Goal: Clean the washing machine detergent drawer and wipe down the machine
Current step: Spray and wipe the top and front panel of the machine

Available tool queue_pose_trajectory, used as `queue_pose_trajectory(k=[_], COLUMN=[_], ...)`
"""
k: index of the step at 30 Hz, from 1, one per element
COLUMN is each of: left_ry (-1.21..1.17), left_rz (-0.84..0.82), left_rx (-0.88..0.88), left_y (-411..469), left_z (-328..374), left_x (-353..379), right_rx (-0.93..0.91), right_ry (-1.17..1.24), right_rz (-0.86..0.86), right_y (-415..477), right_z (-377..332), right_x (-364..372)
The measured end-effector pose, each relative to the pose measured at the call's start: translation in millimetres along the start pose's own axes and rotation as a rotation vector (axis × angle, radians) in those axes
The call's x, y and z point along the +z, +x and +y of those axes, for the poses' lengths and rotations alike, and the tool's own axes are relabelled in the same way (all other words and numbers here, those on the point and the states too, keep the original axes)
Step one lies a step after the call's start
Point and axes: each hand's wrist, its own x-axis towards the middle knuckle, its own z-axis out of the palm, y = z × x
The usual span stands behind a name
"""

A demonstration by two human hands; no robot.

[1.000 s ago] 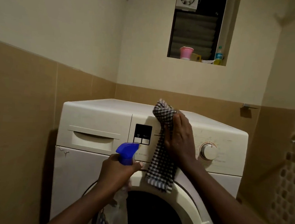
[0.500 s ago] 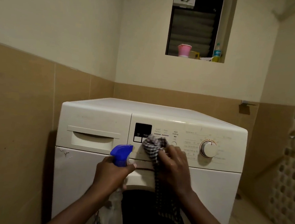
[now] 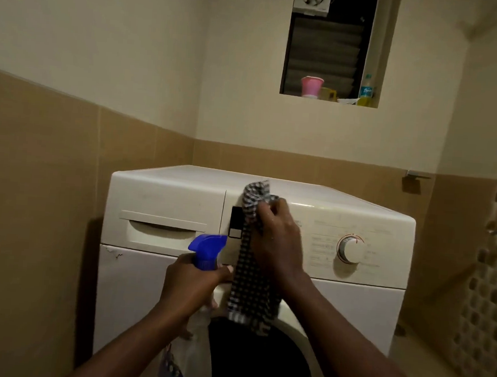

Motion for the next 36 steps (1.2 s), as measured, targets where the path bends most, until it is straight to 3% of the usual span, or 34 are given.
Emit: queue_pose_trajectory(k=[5,11,15,21,27,36], left_ry=[0.008,0.003,-0.002,-0.025,0.007,0.108], left_rz=[0.058,-0.018,-0.066,-0.157,-0.219,-0.317], left_rx=[0.041,0.067,0.097,0.178,0.242,0.146], left_y=[2.9,1.8,-0.9,-4.7,-8.8,-22.5], left_z=[10.1,17.0,29.6,56.9,77.7,48.1], left_x=[5.8,26.4,49.1,82.7,109.8,112.5], right_rx=[-0.045,0.16,0.272,0.357,0.327,0.337], right_ry=[-0.02,0.056,0.193,0.108,0.039,0.064], right_rz=[-0.164,-0.052,0.181,0.467,0.486,0.484], right_y=[-49.8,-63.2,-62.9,-55.6,-57.8,-49.3], right_z=[13.9,52.3,64.6,104.3,120.2,119.5], right_x=[4.1,-28.0,-66.0,-120.6,-138.0,-133.8])
